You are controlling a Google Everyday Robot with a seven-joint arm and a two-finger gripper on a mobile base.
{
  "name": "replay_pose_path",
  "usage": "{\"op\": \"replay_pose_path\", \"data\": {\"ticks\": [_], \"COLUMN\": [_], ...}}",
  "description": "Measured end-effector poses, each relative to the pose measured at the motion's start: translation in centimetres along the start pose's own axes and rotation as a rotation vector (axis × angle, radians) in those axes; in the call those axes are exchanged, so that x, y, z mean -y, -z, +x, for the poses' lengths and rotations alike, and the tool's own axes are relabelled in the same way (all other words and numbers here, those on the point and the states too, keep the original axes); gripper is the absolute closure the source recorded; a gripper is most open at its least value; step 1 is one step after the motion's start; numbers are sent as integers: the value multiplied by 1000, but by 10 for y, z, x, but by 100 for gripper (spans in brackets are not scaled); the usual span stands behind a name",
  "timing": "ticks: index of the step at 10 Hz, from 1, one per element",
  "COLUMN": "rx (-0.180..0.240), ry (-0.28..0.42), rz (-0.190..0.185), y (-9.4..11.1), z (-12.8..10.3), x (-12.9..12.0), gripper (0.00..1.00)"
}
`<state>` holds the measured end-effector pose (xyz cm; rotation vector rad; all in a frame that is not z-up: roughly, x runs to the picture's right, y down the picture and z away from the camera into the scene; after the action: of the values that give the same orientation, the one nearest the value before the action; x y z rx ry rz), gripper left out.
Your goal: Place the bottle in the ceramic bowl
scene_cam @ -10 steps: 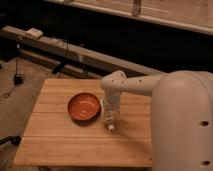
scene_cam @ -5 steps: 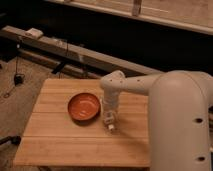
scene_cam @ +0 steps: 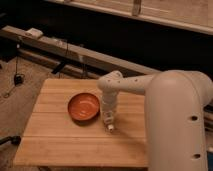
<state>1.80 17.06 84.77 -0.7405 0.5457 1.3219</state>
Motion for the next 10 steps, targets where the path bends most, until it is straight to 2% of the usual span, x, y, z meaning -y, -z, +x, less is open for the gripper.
{"op": "replay_pose_path", "data": {"ticks": [2,5,8,10], "rx": [14,76,140,150], "ry": [-27,-35,-1,39], "rz": [31,88,126,125], "y": [18,75,121,129], "z": [7,18,20,10], "x": [5,3,-19,-48], "gripper": [100,100,100,100]}}
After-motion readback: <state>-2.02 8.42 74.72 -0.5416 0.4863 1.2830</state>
